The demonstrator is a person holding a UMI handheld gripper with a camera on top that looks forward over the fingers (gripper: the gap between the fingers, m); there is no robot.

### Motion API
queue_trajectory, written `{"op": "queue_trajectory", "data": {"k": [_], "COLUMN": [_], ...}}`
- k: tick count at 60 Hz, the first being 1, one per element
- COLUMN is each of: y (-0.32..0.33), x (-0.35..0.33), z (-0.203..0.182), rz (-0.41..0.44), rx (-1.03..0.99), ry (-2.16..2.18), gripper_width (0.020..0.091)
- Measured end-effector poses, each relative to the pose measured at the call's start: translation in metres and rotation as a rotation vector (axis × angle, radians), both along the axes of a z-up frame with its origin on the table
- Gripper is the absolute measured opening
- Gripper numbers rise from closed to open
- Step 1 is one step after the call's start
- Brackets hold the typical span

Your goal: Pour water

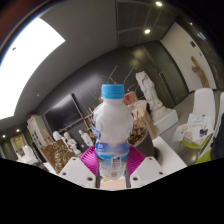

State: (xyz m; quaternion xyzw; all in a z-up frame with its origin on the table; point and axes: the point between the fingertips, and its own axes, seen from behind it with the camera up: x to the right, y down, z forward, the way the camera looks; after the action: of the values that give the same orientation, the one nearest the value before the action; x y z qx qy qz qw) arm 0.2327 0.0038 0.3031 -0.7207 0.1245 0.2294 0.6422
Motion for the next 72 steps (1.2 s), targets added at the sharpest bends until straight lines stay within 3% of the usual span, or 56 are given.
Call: {"op": "queue_trajectory", "data": {"k": [7, 15, 19, 30, 42, 49, 55, 57, 60, 63, 67, 72], "y": [-0.003, -0.004, -0.01, -0.013, -0.023, -0.024, -0.027, -0.029, -0.035, -0.042, -0.059, -0.089], "x": [0.068, 0.133, 0.148, 0.169, 0.173, 0.172, 0.172, 0.174, 0.175, 0.177, 0.177, 0.169], "z": [-0.016, -0.084, -0.13, -0.212, -0.256, -0.257, -0.256, -0.256, -0.25, -0.242, -0.229, -0.207], "rz": [-0.104, -0.188, -0.204, -0.202, -0.22, -0.235, -0.247, -0.254, -0.268, -0.291, -0.323, -0.352], "rx": [-0.005, -0.105, -0.162, -0.275, -0.305, -0.293, -0.322, -0.341, -0.351, -0.356, -0.385, -0.421], "ry": [-0.247, -0.443, -0.49, -0.499, -0.479, -0.494, -0.493, -0.49, -0.476, -0.463, -0.451, -0.442], "gripper_width": [0.0332, 0.0333, 0.0332, 0.0331, 0.034, 0.0403, 0.0512, 0.0595, 0.0876, 0.0819, 0.0866, 0.0854]}}
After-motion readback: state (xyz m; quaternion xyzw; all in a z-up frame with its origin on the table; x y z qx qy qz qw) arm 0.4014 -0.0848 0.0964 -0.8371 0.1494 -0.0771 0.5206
